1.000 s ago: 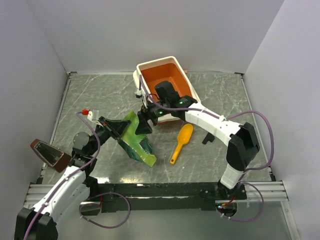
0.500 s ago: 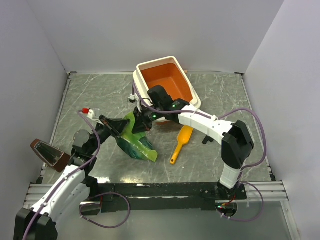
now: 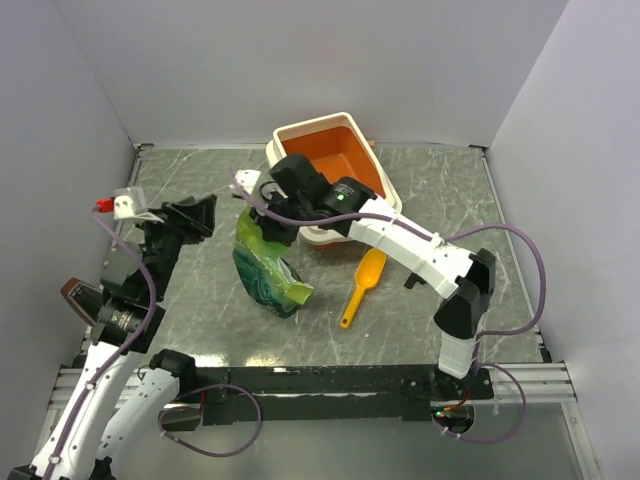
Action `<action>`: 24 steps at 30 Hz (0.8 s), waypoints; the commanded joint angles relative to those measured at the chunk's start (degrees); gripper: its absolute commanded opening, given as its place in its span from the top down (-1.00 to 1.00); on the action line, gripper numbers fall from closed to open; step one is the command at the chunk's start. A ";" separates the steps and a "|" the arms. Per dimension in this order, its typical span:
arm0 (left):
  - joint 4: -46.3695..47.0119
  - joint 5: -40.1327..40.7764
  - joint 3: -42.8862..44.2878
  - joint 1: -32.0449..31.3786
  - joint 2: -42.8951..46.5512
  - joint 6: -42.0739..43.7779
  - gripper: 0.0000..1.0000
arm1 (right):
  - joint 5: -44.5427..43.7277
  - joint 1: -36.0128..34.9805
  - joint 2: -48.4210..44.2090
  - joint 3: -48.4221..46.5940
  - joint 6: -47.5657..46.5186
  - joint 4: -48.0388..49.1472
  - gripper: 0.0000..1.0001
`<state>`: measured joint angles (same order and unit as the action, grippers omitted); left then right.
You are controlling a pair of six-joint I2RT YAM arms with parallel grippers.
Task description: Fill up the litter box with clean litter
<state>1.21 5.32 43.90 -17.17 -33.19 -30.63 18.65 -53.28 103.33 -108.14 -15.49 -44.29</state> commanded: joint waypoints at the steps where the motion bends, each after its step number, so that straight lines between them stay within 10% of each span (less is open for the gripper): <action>1: -12.11 2.76 -1.97 -0.06 1.45 0.31 -0.25 | -14.24 -5.34 2.74 -13.66 -7.71 -4.83 1.00; 10: -16.59 5.75 -1.80 -0.06 5.41 1.45 -0.31 | -27.17 -12.37 11.45 -29.32 -13.60 -8.18 1.00; 24: -15.98 2.50 -2.94 -0.06 6.38 2.77 -0.37 | -36.94 -13.26 9.61 -28.09 -24.85 2.02 1.00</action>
<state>-16.82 9.98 40.51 -17.06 -27.22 -29.34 -12.97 -66.72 118.10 -133.82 -35.11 -55.81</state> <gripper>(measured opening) 0.679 0.009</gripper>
